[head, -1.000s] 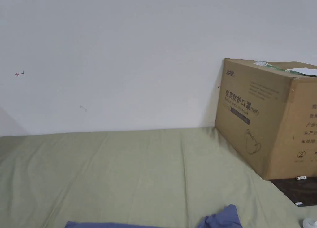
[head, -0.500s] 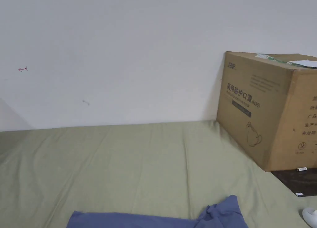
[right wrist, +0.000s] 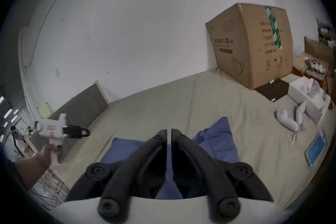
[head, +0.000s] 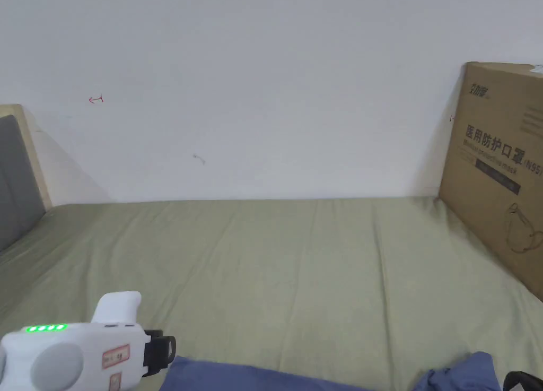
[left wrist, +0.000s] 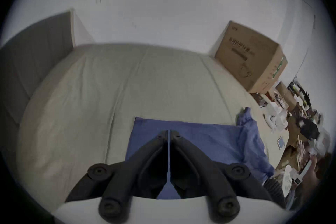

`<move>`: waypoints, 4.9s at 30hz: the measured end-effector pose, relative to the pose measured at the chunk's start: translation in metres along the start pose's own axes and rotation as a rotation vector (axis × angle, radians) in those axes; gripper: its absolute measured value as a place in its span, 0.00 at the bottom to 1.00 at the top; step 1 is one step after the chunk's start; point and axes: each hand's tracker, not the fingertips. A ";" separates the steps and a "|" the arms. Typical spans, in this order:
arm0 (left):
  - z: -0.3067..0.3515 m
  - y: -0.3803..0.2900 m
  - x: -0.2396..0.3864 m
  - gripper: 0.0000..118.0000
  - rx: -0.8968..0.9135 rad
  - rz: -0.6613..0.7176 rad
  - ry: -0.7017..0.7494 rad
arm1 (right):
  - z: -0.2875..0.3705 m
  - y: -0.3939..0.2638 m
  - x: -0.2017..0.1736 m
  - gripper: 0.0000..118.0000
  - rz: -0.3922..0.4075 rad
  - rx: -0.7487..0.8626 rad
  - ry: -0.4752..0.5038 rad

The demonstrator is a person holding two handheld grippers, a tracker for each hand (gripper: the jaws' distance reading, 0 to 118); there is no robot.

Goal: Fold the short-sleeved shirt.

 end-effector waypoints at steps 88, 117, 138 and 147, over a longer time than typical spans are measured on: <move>0.136 0.350 0.026 0.03 0.655 -0.049 0.276 | -0.160 0.489 -0.105 0.00 0.404 0.369 -0.269; 0.082 -0.194 -0.032 0.03 -0.196 0.029 0.092 | 0.023 -0.070 0.140 0.00 0.055 -0.718 -0.175; 0.136 -0.242 -0.020 0.98 -0.171 0.080 0.067 | 0.075 -0.106 0.104 1.00 0.081 -0.676 -0.231; 0.200 -0.207 0.008 0.92 0.071 0.141 0.049 | 0.112 -0.054 0.051 0.98 0.062 -0.331 -0.185</move>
